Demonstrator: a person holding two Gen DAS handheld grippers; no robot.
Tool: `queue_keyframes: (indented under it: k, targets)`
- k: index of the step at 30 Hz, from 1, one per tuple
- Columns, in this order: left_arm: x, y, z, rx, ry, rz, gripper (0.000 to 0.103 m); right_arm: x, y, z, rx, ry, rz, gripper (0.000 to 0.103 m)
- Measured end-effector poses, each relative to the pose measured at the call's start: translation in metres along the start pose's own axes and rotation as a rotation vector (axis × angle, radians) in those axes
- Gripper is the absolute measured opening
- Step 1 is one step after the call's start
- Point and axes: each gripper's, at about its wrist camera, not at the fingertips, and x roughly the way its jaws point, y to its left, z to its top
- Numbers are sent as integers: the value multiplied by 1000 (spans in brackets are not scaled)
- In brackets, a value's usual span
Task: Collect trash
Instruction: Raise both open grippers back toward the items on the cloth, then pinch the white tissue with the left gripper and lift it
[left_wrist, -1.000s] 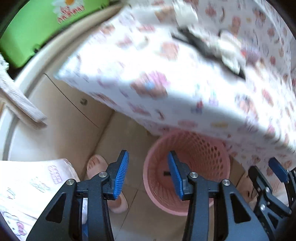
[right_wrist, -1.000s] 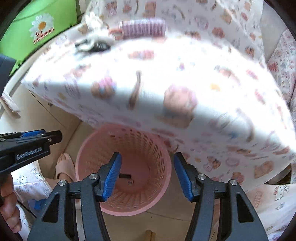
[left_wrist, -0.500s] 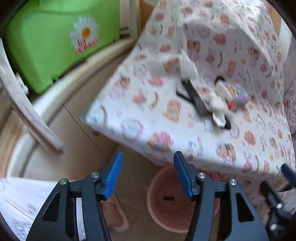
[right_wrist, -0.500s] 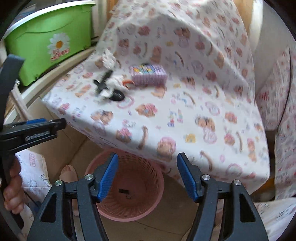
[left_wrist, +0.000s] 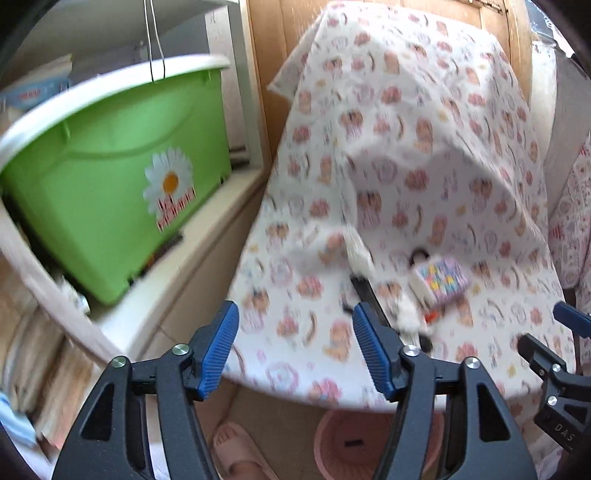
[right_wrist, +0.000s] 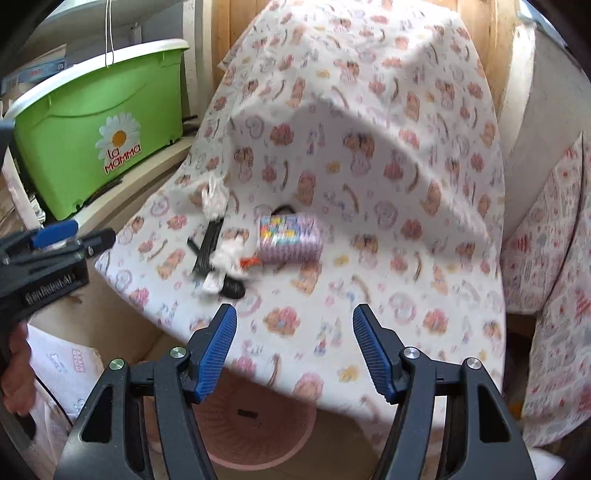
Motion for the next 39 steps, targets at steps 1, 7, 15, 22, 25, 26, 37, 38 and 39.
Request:
queue_keyframes:
  k: [1, 7, 15, 22, 25, 26, 37, 38, 39]
  targets:
    - [1, 1, 5, -4, -7, 10, 73, 0, -1, 3, -3, -2, -3, 66]
    - [33, 15, -3, -46, 17, 15, 77, 14, -17, 4, 53, 5, 23, 65]
    - [81, 10, -30, -58, 161, -33, 70, 40, -29, -25, 88, 29, -15, 65]
    - [96, -5, -21, -122, 174, -167, 48, 46, -39, -23, 130, 13, 3, 68]
    - [98, -21, -11, -90, 151, -169, 47, 52, -43, -21, 138, 21, -3, 68]
    - [100, -27, -8, -72, 142, -154, 46, 54, -44, -19, 141, 24, 1, 68]
    - [149, -47, 23, -102, 211, -141, 10, 56, -65, -18, 173, 34, -3, 72]
    - [149, -44, 23, -108, 216, -156, 6, 56, -66, -18, 173, 33, -5, 72]
    - [149, -41, 22, -118, 218, -173, 2, 56, -66, -18, 170, 32, -4, 72]
